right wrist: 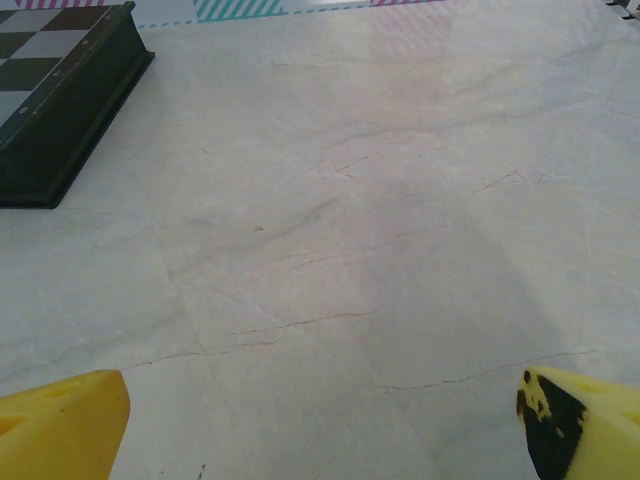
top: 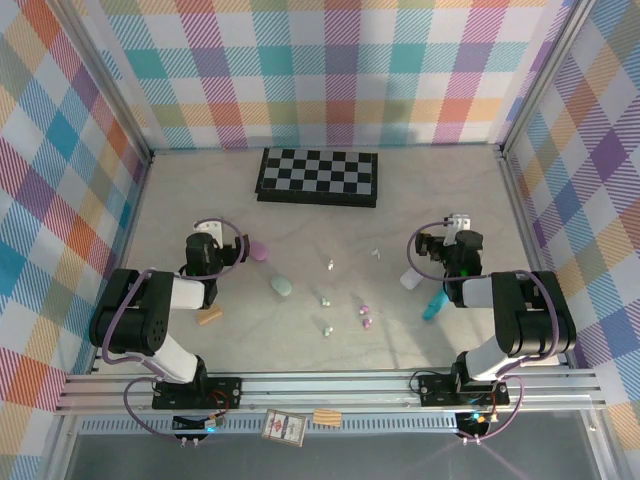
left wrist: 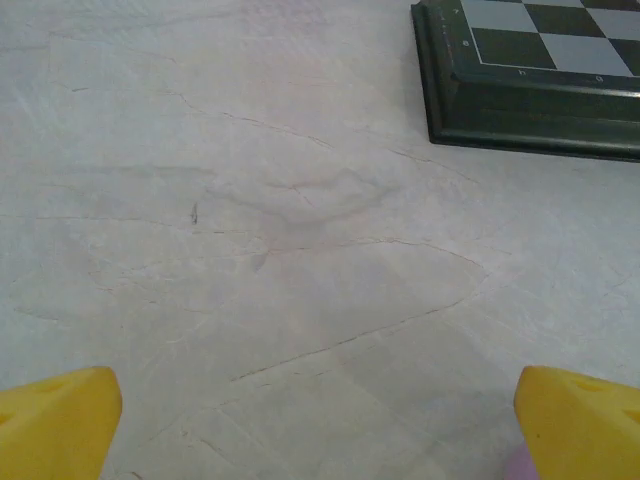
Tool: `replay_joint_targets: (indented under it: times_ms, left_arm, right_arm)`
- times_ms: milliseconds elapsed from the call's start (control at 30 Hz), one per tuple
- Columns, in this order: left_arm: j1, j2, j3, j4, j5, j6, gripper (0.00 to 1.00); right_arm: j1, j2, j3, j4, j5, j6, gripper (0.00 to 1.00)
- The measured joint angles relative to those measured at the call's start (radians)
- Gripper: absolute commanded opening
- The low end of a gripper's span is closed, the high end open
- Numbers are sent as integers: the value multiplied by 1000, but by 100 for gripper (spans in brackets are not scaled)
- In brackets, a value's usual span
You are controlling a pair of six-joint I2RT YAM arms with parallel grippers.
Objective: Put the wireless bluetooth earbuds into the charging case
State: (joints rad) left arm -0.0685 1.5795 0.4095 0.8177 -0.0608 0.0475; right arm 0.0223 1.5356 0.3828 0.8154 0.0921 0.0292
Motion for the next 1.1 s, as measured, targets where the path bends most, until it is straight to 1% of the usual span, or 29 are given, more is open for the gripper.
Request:
replay_joint_targets:
  times_ms: [800,900,1000,1100]
  left_arm:
    - [0,-9,1,-18,-1,0,100]
    - [-1,-66,2,-75,-15,-3,100]
    - [-11,-166,26,-172,-38,-3,100]
    - [-24,-272,94,-304,-45,-10,100]
  right_arm:
    - [0,-2,1,-5,0,0,99]
    - [0,-39,5,-51,-1,0,99]
    - [5,-138,17,-133,-14,-7,99]
    - [29,-245,50,-224,-30,-19,99]
